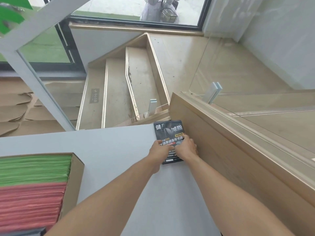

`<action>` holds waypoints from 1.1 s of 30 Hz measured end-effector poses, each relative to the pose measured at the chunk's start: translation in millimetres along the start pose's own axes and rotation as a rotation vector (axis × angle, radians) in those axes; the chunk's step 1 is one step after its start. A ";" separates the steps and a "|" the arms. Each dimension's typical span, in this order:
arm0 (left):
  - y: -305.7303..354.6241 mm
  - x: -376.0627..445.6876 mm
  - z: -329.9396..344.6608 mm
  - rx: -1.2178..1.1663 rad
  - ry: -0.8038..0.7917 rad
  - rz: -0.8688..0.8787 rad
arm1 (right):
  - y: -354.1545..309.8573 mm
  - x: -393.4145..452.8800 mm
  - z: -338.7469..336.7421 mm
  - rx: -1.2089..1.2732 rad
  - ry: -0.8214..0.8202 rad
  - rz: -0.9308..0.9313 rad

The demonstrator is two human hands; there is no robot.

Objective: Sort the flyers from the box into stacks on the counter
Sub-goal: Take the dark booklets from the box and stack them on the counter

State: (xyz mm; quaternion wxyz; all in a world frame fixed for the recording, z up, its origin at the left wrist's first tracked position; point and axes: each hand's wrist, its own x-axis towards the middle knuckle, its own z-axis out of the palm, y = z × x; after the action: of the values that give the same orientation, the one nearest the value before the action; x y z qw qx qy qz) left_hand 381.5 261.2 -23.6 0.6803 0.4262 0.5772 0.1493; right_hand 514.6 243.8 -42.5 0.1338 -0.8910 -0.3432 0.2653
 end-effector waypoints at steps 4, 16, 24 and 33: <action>4.0 -4.4 3.4 -0.009 -0.004 -0.011 | -2.8 2.0 -8.1 -0.002 -0.026 -0.003; 14.1 -13.1 6.8 0.160 -0.016 0.079 | -0.6 1.9 -6.2 0.005 -0.008 0.048; 18.8 -11.3 7.3 0.225 -0.003 0.063 | 3.7 2.3 -10.3 0.019 -0.020 0.064; 10.6 -26.9 -11.5 0.080 0.012 0.030 | -9.1 -16.2 -10.4 -0.058 0.030 -0.053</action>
State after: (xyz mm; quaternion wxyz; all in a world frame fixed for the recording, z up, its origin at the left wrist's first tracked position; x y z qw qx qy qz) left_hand 366.2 253.4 2.4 0.6570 0.4610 0.5802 0.1388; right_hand 505.4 238.8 -23.9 0.1202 -0.8889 -0.3723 0.2383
